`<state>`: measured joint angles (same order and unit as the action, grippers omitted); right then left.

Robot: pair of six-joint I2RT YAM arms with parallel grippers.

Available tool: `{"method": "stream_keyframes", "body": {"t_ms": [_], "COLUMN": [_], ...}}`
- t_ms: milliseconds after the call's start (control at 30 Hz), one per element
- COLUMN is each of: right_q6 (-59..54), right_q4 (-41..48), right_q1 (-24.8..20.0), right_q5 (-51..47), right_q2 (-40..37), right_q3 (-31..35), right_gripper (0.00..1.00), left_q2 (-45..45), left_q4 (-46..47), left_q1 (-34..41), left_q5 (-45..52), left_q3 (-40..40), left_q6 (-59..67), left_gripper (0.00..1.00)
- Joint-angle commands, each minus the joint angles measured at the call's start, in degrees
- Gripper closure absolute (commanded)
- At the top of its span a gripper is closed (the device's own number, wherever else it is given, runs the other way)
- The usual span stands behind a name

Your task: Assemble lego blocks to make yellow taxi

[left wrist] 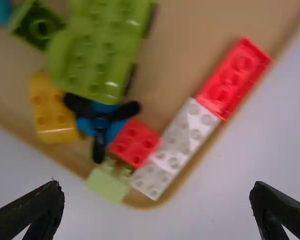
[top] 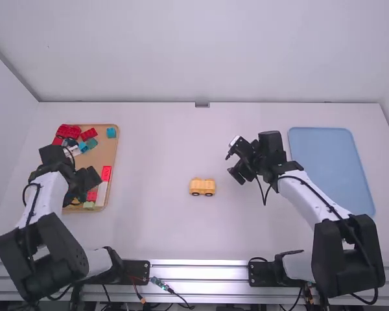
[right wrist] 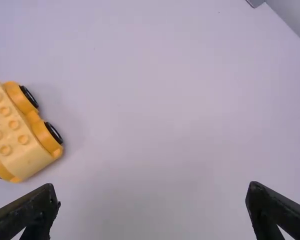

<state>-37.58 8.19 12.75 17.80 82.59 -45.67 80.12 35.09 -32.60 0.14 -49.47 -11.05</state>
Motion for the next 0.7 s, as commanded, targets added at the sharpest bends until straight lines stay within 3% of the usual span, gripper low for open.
{"method": "stream_keyframes", "body": {"t_ms": [0, 400, 467, 500, 533, 667], "right_q6": [0.2, 2.7, 2.7, 2.6, 2.4, -1.1], "right_q4": [-0.1, -5.4, -5.4, -5.4, -5.8, -5.8], "right_q1": [0.0, 0.0, -0.1, -0.1, -0.1, -0.1], "right_q5": [0.3, 0.2, 0.1, 0.1, 0.1, 0.1], "right_q2": [-1.1, -1.1, -1.1, -1.1, -1.1, -1.1], "right_q3": [-0.5, -0.5, -0.5, -0.5, -0.5, -0.5], "right_gripper": [0.01, 0.01, 0.01, 0.01, 0.01, 0.01], "left_q2": [2.6, 7.6, 7.6, 7.6, 7.6, 7.6], "left_q4": [0.0, 0.3, 0.1, 0.1, -0.4, -1.5], "left_q1": [-3.4, -8.2, -8.2, -8.2, -8.2, -8.2], "left_q5": [-1.1, -13.4, -14.5, -14.6, -14.6, -14.2], "left_q3": [-2.8, -3.3, -3.3, -3.2, -3.1, -1.7], "left_q6": [-2.9, -3.0, -2.4, -2.2, -0.9, -1.0], "left_gripper": [0.01, 0.02, 0.19, 0.22, 0.36, 0.27]}}
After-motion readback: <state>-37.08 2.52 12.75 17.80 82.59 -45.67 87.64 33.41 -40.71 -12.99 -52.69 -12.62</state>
